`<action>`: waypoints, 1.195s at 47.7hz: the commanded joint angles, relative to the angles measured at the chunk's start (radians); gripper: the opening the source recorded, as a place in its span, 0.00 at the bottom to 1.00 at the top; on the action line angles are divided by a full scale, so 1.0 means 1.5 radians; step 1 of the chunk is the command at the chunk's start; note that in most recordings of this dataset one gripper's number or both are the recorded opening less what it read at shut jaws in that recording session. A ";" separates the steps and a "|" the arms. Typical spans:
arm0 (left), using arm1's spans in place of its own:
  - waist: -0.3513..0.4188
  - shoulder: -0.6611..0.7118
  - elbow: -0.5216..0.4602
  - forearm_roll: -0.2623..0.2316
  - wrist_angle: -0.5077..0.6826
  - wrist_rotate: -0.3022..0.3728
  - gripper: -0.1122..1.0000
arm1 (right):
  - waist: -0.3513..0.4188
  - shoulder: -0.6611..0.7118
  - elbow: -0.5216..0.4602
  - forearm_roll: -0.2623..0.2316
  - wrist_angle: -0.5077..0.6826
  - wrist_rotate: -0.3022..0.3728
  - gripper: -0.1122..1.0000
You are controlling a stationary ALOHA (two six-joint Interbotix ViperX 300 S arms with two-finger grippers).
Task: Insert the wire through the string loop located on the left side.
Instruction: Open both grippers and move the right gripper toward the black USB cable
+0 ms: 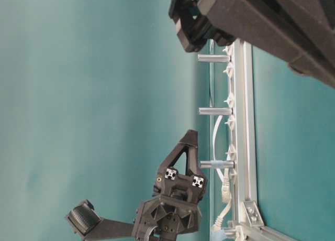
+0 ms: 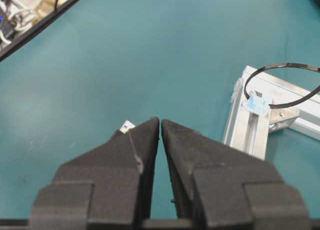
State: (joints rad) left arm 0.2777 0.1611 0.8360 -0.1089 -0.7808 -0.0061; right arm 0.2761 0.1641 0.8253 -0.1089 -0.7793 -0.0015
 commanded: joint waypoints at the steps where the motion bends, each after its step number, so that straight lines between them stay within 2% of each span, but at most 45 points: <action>1: -0.007 -0.030 -0.014 0.028 0.033 0.003 0.24 | 0.001 -0.011 -0.007 0.005 -0.008 0.009 0.28; 3: -0.008 -0.036 -0.014 0.028 0.059 0.004 0.21 | 0.001 -0.011 -0.009 0.015 -0.008 0.010 0.26; 6: -0.011 -0.050 -0.014 0.027 0.107 0.004 0.11 | 0.001 -0.011 -0.011 0.035 -0.009 0.014 0.15; 8: -0.011 -0.059 -0.015 0.028 0.131 0.002 0.10 | 0.001 -0.012 -0.011 0.044 -0.013 0.015 0.11; 33: -0.067 -0.143 -0.024 0.028 0.263 0.000 0.10 | 0.003 -0.017 -0.028 0.057 0.009 0.018 0.11; 37: -0.072 -0.143 -0.029 0.027 0.282 0.000 0.10 | 0.002 -0.017 -0.032 0.057 0.010 0.018 0.24; 42: -0.075 -0.143 -0.036 0.028 0.294 0.001 0.12 | 0.003 -0.017 -0.033 0.062 0.011 0.018 0.50; 45: -0.075 -0.143 -0.039 0.027 0.296 0.002 0.22 | 0.003 -0.017 -0.030 0.065 0.012 0.018 0.67; 48: -0.075 -0.143 -0.041 0.028 0.299 0.003 0.39 | 0.004 -0.017 -0.027 0.072 0.012 0.018 0.82; 55: -0.076 -0.143 -0.040 0.027 0.303 0.003 0.76 | 0.004 -0.017 -0.024 0.089 0.012 0.018 0.83; 57: -0.076 -0.143 -0.039 0.028 0.305 0.003 0.84 | 0.005 -0.017 -0.024 0.093 0.012 0.017 0.83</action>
State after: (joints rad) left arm 0.1672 -0.0291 0.7946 -0.0706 -0.3237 -0.0061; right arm 0.2792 0.1641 0.7977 0.0184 -0.7563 0.0245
